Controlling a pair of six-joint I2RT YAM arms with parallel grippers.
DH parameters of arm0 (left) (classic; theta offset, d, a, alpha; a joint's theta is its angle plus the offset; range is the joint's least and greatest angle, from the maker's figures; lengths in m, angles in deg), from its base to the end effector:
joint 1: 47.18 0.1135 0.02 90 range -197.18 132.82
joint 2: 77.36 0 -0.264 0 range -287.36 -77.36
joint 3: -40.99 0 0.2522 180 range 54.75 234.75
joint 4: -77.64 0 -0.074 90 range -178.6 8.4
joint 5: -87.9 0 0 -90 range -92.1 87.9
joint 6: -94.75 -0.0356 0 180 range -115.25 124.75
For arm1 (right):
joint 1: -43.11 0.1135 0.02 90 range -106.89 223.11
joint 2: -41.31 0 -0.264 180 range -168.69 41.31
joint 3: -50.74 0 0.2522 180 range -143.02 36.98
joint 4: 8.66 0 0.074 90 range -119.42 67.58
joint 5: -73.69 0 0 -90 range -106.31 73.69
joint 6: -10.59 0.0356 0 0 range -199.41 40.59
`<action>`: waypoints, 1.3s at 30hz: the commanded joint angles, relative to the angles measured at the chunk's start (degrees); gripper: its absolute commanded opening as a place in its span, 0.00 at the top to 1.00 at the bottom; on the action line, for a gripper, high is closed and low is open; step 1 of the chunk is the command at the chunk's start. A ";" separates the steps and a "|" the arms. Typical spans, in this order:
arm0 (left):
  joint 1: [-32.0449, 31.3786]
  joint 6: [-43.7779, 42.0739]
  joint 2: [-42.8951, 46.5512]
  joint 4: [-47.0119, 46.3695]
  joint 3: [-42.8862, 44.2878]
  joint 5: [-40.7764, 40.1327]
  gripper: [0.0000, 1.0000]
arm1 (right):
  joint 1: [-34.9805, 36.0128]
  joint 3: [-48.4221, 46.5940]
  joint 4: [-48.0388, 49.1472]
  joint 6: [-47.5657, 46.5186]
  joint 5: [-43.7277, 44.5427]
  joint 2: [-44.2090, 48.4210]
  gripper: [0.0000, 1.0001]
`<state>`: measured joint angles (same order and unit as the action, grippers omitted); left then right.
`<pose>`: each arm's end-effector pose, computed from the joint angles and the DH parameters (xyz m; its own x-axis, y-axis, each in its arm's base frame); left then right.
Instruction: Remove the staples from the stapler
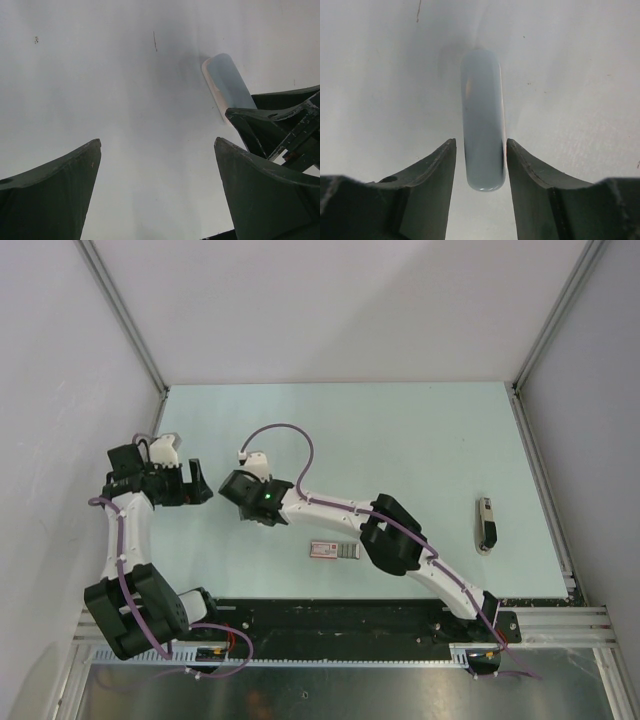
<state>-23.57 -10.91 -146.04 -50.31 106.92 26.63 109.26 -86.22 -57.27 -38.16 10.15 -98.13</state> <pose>0.2236 0.0791 0.2614 -0.7472 -0.0683 -0.6611 0.1084 0.9689 -0.2226 0.2325 0.4866 0.1919 -0.7018 -0.1276 -0.7008 -0.3231 0.9338 0.1535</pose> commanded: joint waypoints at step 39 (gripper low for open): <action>-14.42 -15.21 -0.27 3.42 -1.78 18.95 0.04 | -6.93 28.36 28.23 12.51 -9.55 26.53 1.00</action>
<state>-36.48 -21.67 -144.64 -48.46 104.67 38.89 102.22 -60.89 -37.21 -30.13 1.43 -74.50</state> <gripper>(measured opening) 0.980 0.372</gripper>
